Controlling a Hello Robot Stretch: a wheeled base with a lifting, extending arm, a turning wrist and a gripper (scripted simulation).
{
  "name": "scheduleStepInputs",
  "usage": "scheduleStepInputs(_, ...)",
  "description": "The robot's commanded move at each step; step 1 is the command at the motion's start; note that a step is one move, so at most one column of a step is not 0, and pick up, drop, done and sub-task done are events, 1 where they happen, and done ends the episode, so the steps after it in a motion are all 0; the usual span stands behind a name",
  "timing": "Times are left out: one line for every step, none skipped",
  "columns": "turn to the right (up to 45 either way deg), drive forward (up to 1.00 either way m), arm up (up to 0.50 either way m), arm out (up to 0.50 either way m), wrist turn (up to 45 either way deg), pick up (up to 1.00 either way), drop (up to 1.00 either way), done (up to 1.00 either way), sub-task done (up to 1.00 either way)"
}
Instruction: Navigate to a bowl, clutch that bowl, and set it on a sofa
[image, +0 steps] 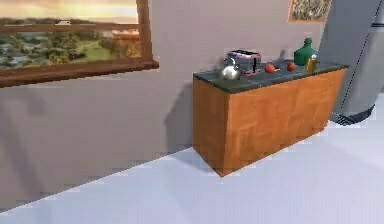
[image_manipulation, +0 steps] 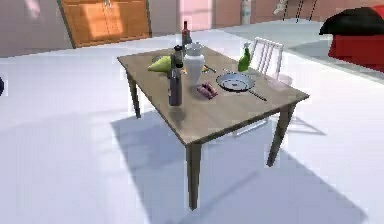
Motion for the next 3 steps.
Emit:
scheduleStepInputs(45.0, 0.0, 0.0, 0.0, 0.0, 0.0, 0.0, 0.0, 0.0)
scheduleStepInputs(45.0, 0.0, 0.0, 0.0, 0.0, 0.0, 0.0, 0.0, 0.0)
scheduleStepInputs(45.0, 0.0, 0.0, 0.0, 0.0, 0.0, 0.0, 0.0, 0.0)
